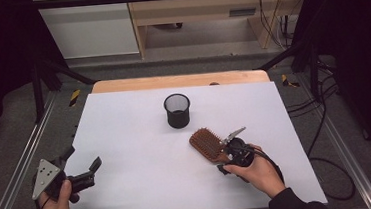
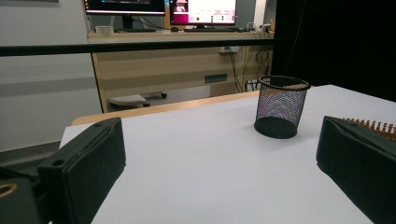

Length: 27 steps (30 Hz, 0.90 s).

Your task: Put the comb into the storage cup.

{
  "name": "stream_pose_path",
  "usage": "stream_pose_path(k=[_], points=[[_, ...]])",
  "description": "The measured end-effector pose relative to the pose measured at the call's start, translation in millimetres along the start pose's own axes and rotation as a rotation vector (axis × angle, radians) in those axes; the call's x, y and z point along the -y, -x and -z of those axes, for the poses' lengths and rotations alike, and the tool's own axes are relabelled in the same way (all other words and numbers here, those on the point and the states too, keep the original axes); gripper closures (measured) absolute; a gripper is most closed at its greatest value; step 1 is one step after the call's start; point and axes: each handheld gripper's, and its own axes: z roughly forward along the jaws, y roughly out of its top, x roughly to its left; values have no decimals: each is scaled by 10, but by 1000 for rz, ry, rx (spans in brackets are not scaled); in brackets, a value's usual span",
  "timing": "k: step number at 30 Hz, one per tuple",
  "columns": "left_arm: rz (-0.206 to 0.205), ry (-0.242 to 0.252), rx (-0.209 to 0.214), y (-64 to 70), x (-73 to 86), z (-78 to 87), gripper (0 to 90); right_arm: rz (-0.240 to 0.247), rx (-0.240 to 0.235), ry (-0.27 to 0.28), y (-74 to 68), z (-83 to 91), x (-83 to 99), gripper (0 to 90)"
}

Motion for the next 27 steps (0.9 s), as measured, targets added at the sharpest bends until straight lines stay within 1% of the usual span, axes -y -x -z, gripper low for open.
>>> stream_pose_path(k=[1,5,9,12,17,18,21,22,27], points=[[0,0,0,0,0,0,16,-9,1,-4,-5,0,-6,359],[1,1,0,-1,0,1,16,-12,8,-20,-2,-12,-11,460],[1,0,0,0,0,-1,16,-10,14,-28,12,-24,-5,520],[0,-1,1,2,0,-2,16,-21,16,-28,18,-22,-4,557],[0,-1,0,2,0,-2,16,-18,31,-28,20,-23,-3,601],[0,-1,1,2,1,-3,16,-9,33,-26,25,-25,-2,608],[-1,-2,2,4,1,-6,16,-9,39,-29,18,-25,-6,623],[-2,-3,2,4,1,-6,16,-2,39,-30,20,-27,-8,628],[-2,-3,2,5,1,-6,16,5,50,-49,5,-33,-28,641]])
